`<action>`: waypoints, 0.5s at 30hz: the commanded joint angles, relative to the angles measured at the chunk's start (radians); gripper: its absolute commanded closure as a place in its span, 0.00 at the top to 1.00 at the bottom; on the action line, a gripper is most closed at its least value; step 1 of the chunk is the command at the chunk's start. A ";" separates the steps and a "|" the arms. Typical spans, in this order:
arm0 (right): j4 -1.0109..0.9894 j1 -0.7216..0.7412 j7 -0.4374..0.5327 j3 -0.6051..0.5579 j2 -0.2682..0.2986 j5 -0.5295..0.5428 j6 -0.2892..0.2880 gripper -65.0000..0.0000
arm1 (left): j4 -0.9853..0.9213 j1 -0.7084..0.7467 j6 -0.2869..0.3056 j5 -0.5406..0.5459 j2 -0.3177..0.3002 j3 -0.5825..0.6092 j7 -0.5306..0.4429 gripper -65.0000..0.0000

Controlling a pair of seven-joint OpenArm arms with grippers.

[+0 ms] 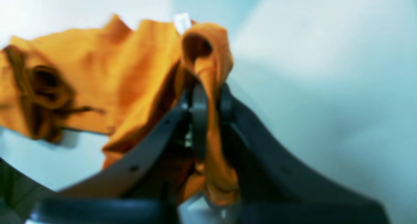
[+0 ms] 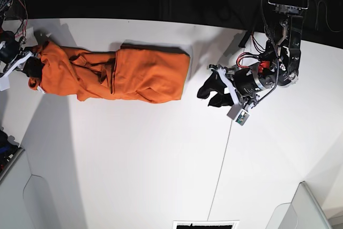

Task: Layout the t-shirt on the table in an organized manner, then fold the t-shirt properly
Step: 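Grasp the folded bundle with both grippers and fold it in half again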

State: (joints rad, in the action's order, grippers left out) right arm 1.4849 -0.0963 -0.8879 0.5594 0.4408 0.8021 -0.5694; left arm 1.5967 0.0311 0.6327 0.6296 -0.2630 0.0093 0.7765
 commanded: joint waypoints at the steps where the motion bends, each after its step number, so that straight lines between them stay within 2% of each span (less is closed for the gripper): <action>1: 0.040 0.013 0.015 0.008 0.008 0.037 -0.013 0.00 | 0.010 0.006 0.007 0.017 0.000 0.000 -0.026 0.51; 6: 0.176 0.021 -0.023 0.006 -0.084 0.083 -0.015 0.00 | -0.068 0.041 0.007 0.016 0.008 0.024 -0.078 0.51; 9: 0.254 0.021 -0.037 -0.014 -0.146 0.100 -0.015 0.00 | -0.115 0.041 0.008 0.016 0.040 0.040 -0.077 0.51; 15: 0.364 0.021 -0.033 -0.171 -0.266 0.072 -0.022 0.00 | -0.167 0.041 0.008 0.016 0.078 0.059 -0.073 0.51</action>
State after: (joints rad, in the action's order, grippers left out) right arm 1.8313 -0.0853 -0.9390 0.3840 0.1711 0.8551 -0.5770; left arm 1.4300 0.0734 0.6491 0.6724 -0.1810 0.0662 0.6712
